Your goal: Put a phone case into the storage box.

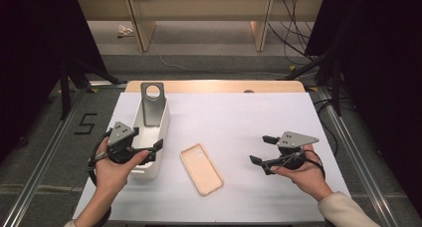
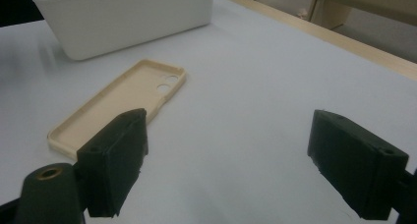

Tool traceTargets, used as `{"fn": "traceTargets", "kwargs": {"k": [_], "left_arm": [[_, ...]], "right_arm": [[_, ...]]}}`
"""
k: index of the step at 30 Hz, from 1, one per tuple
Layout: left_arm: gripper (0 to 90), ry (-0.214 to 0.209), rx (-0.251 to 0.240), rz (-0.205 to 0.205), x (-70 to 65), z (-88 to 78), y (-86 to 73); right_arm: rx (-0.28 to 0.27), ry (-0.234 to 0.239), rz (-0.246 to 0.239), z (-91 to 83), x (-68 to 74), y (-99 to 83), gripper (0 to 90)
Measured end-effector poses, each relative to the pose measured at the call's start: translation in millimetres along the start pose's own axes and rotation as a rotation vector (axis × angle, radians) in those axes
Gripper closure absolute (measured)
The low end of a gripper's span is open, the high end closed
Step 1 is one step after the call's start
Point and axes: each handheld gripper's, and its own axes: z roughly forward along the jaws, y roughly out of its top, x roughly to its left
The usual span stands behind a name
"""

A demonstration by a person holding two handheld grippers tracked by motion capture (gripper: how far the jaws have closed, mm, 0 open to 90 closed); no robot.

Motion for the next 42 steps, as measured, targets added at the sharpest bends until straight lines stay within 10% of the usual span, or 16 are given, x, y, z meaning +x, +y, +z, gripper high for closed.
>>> {"fn": "traceTargets", "kwargs": {"k": [30,34,42], "left_arm": [[8.6,-0.006,-0.022,0.028,-12.9,-6.9,-15.1],[8.7,-0.003,-0.02,0.025,-11.8,-6.4,-15.2],[10.3,0.0,-0.024,0.012,-11.3,-7.3,-14.7]], "right_arm": [[-0.006,0.009,-0.004,3.6,3.6,4.2,18.1],[0.0,0.039,-0.026,7.8,8.9,5.9,29.1],[0.089,0.159,-0.05,23.7,23.5,9.1,88.6]]}}
